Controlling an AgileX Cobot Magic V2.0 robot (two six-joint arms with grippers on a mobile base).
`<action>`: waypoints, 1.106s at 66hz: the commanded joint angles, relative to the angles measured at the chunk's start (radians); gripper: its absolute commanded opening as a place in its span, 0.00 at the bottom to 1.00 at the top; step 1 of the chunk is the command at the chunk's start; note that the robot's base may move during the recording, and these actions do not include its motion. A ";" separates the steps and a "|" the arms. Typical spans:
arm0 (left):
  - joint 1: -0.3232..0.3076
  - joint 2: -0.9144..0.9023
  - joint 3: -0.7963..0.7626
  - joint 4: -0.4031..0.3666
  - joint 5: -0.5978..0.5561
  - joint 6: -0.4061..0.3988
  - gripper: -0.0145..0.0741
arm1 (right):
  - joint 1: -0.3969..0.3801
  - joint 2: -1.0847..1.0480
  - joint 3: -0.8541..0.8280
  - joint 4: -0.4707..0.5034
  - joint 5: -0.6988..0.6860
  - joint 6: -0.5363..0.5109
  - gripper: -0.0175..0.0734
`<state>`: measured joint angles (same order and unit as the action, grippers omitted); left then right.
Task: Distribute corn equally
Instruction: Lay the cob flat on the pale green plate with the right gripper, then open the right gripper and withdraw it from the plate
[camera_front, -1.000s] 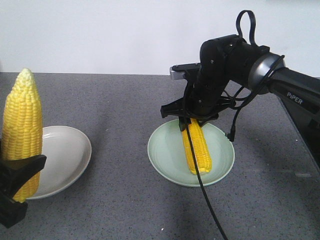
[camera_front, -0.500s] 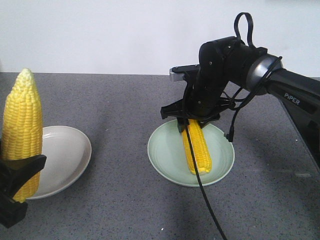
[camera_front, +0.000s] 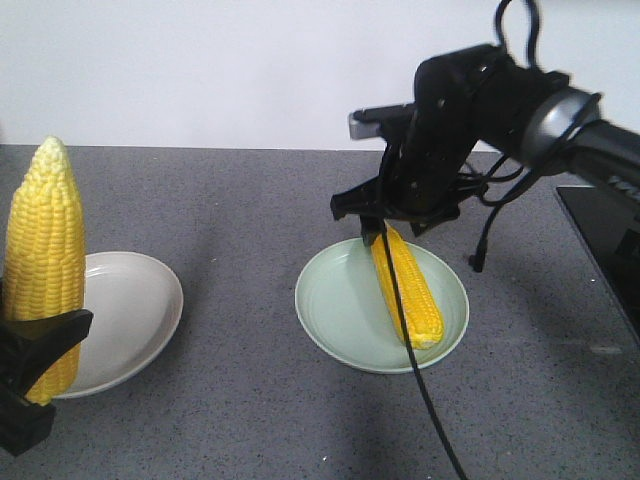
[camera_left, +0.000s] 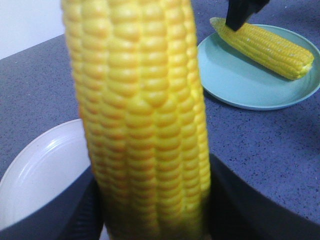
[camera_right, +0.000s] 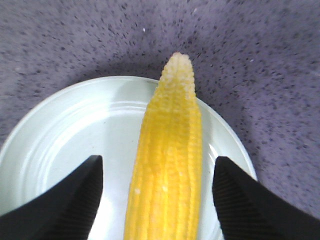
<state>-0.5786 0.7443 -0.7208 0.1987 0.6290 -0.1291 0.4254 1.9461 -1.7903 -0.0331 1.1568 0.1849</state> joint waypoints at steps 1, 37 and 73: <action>-0.004 -0.004 -0.027 0.002 -0.062 -0.003 0.42 | 0.013 -0.106 -0.028 -0.027 -0.008 -0.007 0.70; -0.004 -0.004 -0.027 0.002 -0.064 -0.003 0.42 | 0.217 -0.477 0.400 -0.216 -0.290 0.065 0.70; -0.004 -0.001 -0.032 0.081 -0.143 -0.018 0.43 | 0.216 -0.862 0.861 -0.287 -0.537 0.065 0.70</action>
<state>-0.5786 0.7443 -0.7208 0.2398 0.5846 -0.1321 0.6442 1.1345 -0.9365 -0.2783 0.6954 0.2531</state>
